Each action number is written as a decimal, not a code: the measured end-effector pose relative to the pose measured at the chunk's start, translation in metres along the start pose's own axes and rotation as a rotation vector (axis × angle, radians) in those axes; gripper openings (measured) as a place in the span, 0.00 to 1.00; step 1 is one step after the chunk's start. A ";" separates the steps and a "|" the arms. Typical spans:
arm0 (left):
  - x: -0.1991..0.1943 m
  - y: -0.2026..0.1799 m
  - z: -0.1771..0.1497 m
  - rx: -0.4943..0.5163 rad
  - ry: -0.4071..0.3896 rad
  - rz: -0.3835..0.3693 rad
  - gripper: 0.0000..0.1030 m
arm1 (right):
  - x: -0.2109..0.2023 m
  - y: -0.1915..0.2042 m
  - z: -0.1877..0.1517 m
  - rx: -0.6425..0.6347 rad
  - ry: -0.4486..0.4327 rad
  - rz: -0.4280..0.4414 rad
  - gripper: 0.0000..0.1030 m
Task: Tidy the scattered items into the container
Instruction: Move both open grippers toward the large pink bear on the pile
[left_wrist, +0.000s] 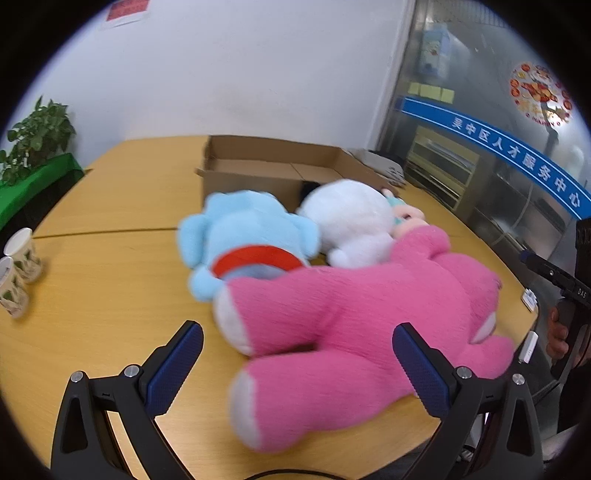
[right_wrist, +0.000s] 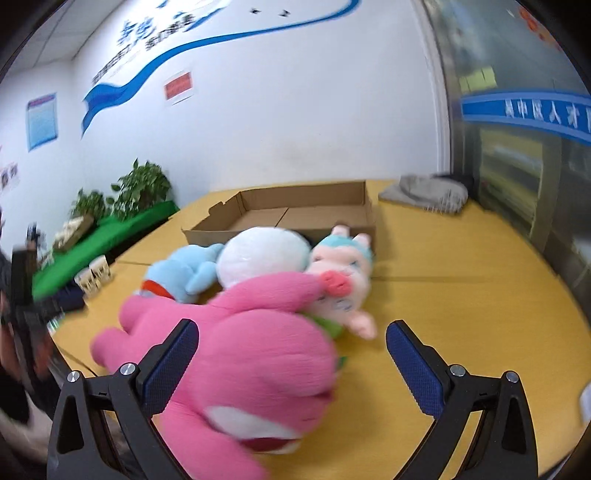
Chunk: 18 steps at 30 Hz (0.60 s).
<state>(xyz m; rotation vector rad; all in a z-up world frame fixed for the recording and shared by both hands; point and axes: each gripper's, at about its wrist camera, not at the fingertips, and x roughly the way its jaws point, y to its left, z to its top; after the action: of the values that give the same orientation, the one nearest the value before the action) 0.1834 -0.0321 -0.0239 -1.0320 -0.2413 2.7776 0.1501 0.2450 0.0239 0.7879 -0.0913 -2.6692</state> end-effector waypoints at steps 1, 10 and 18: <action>0.004 -0.006 -0.003 -0.005 0.005 -0.003 0.99 | 0.004 0.010 -0.004 0.008 0.012 -0.012 1.00; 0.019 -0.024 -0.013 -0.001 0.034 0.078 0.99 | 0.032 0.051 -0.027 -0.049 0.094 -0.209 1.00; 0.023 -0.017 -0.015 -0.025 0.031 0.079 0.99 | 0.039 0.060 -0.032 -0.072 0.118 -0.237 1.00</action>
<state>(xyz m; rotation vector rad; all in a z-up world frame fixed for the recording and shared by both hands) 0.1778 -0.0095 -0.0467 -1.1126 -0.2364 2.8329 0.1552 0.1764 -0.0134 0.9855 0.1354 -2.8185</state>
